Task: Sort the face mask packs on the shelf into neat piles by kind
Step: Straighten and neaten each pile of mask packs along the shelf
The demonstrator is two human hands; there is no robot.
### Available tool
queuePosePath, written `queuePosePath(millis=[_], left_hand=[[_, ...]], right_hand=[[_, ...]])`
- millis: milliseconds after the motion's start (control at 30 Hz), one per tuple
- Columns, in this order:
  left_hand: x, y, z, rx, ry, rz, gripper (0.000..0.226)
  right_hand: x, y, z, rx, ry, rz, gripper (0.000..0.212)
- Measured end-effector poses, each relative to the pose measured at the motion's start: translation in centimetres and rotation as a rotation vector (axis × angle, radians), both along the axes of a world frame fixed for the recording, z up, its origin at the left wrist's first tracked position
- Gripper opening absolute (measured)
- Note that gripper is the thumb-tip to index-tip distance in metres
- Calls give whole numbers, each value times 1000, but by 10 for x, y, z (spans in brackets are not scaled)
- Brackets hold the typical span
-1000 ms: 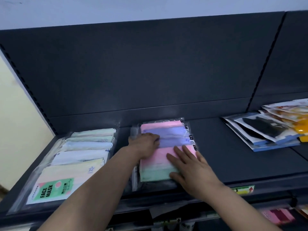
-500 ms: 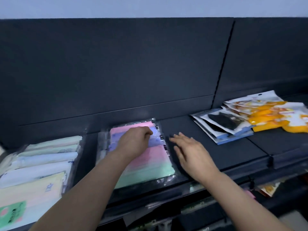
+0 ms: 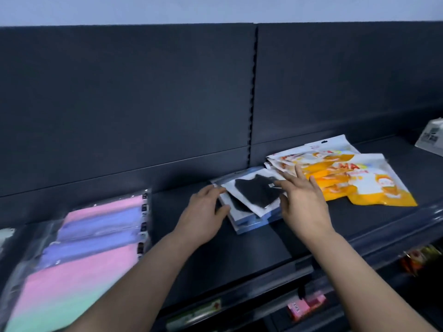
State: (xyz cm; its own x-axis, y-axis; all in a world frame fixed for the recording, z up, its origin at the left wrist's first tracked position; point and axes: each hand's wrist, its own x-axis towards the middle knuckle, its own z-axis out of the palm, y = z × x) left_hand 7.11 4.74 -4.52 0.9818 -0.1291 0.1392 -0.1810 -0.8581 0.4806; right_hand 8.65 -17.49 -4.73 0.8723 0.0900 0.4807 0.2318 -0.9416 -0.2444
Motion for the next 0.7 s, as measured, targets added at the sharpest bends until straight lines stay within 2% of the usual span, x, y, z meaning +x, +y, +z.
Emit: queuePosePath(millis=[233,400,500,600,700], left_hand=[[40,-85,16,64,35,137,42],[58,-105,13,96,164,312,50],[61,-104,10,74,262,407,59],[64,-99,2,-11,307,410,66],[65,-96,-3,-63,329,449,69]], right_hand=[[56,-49,9,-334,49,151,49],[79,-62,12,-512,211,218,62],[87,-68,9,-554,300,222,61],[90,-70,6,-573,377,234,56],[91,-73,4,-567,378,257,56]])
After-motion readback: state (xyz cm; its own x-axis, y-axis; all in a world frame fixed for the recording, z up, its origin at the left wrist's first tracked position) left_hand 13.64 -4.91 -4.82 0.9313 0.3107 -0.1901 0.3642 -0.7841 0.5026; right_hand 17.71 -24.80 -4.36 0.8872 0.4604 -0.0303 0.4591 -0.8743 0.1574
